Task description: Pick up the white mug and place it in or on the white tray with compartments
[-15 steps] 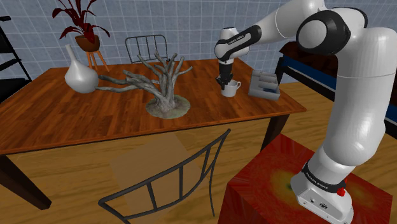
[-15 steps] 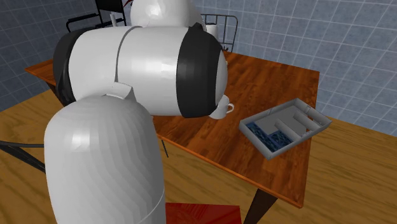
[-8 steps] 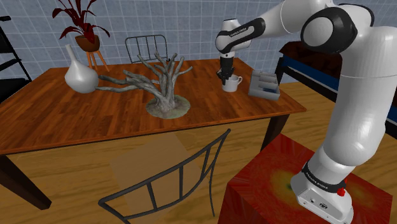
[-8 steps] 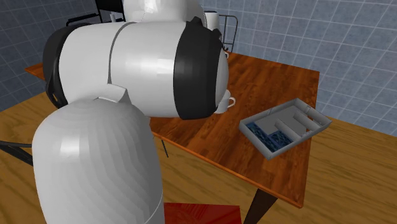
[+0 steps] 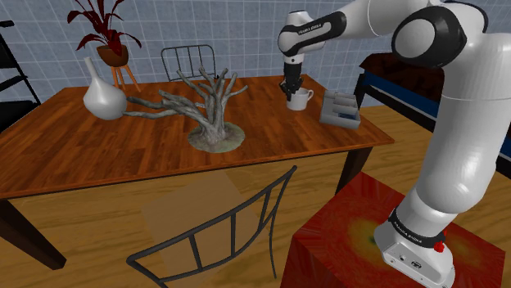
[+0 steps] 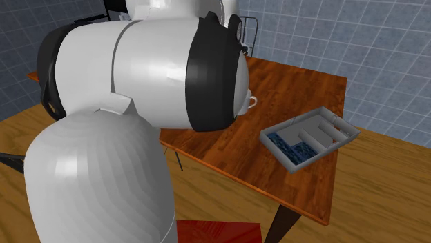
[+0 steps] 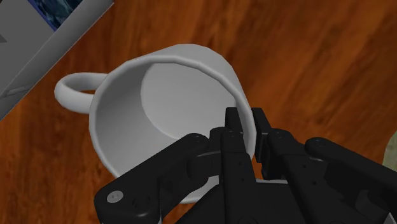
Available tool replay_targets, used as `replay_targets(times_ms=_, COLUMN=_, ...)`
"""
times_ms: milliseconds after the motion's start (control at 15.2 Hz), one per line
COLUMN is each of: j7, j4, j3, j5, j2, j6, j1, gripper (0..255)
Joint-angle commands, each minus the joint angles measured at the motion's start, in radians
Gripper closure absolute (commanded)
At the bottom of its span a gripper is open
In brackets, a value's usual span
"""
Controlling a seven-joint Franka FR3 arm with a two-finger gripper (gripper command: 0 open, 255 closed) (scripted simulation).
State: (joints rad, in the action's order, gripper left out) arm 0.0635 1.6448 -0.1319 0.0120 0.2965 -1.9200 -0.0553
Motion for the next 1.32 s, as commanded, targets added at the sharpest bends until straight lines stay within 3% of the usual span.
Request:
replay_targets(times_ms=0, j7=0.000, j4=-0.021, j3=0.000, j5=0.001, j2=-0.004, j6=0.025, j1=0.000, gripper=255)
replay_targets(times_ms=198, j7=0.001, j4=-0.052, j3=-0.001, j5=0.001, j2=-0.010, j6=0.063, j1=0.000, gripper=255)
replay_targets(times_ms=726, j7=0.175, j4=-0.080, j3=-0.060, j5=-0.015, j2=-0.001, j6=0.074, j1=-0.113, gripper=255)
replay_targets(times_ms=1254, j7=0.351, j4=-0.196, j3=-0.113, j5=-0.047, j2=0.071, j6=0.114, j1=-0.236, gripper=255)
